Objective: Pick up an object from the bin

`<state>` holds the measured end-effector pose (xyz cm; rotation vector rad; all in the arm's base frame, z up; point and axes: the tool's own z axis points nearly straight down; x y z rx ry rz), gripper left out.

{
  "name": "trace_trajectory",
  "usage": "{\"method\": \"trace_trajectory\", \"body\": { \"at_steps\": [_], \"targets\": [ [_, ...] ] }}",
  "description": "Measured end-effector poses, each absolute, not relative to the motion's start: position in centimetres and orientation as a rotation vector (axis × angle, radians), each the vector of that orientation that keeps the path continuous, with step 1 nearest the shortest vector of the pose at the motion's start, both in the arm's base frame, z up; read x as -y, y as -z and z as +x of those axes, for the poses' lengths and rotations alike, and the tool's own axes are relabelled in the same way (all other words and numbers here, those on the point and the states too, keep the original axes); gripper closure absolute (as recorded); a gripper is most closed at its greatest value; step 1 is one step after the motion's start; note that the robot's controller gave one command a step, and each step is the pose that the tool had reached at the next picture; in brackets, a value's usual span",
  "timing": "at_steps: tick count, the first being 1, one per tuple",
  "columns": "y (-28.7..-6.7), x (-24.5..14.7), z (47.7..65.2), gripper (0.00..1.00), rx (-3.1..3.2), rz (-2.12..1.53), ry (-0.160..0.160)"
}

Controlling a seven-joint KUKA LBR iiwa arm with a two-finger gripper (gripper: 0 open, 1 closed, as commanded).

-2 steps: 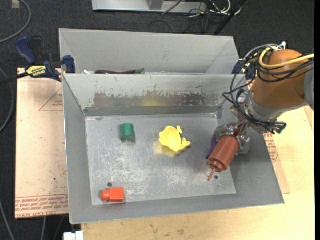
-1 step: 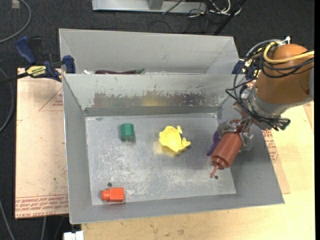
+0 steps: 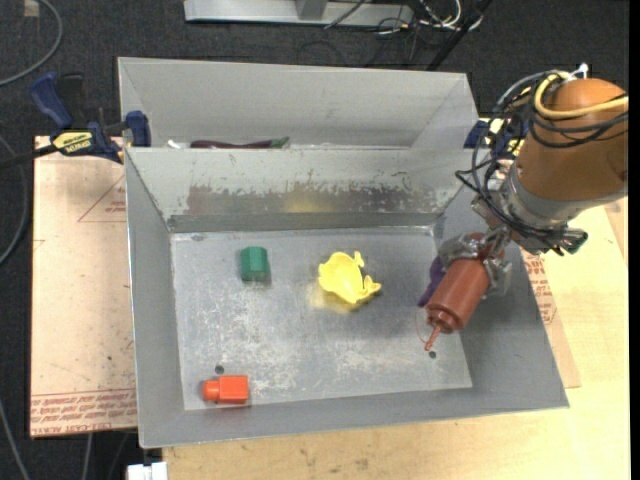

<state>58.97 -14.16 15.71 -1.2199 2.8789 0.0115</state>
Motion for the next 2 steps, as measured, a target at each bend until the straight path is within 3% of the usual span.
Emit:
{"method": "trace_trajectory", "body": {
  "at_steps": [2],
  "targets": [
    [-17.2,14.11,58.99,1.0,-2.88,-1.218,-0.013]
  ]
}}
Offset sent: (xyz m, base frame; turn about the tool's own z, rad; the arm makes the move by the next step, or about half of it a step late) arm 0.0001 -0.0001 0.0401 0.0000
